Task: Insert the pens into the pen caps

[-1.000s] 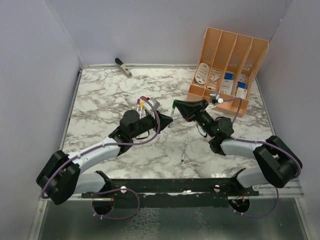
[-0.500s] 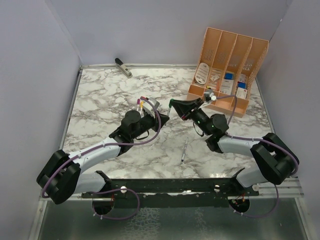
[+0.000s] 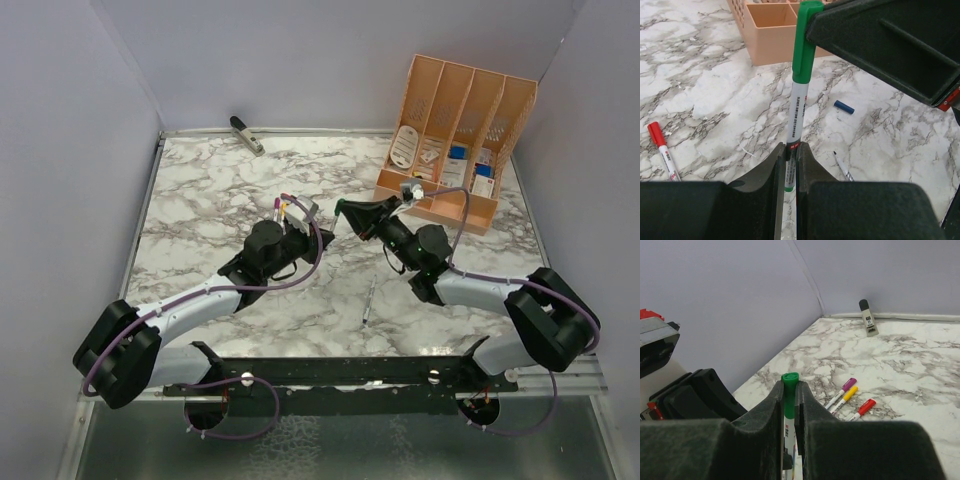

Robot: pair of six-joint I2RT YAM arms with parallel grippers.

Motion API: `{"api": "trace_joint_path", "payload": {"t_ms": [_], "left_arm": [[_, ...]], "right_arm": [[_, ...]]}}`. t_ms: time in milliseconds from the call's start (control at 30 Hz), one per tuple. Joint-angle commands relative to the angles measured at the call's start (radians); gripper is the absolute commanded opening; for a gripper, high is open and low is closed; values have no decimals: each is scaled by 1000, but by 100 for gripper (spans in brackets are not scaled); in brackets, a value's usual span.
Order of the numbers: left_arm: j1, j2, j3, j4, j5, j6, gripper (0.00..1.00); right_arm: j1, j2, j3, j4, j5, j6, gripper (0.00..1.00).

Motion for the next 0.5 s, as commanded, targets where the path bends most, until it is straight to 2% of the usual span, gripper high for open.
{"api": "trace_joint_path", "payload": {"t_ms": [0, 200, 367, 467], "left_arm": [[12, -35, 63, 80, -101, -38, 0], [14, 42, 65, -47, -125, -44, 0], [17, 138, 114, -158, -153, -54, 0], [31, 229, 213, -297, -189, -54, 0]], "right_arm": [[29, 15, 38, -191, 17, -71, 14], [28, -23, 130, -181, 115, -134, 35], [28, -94, 143, -185, 216, -209, 38], [28, -155, 118, -210, 306, -245, 38]]}}
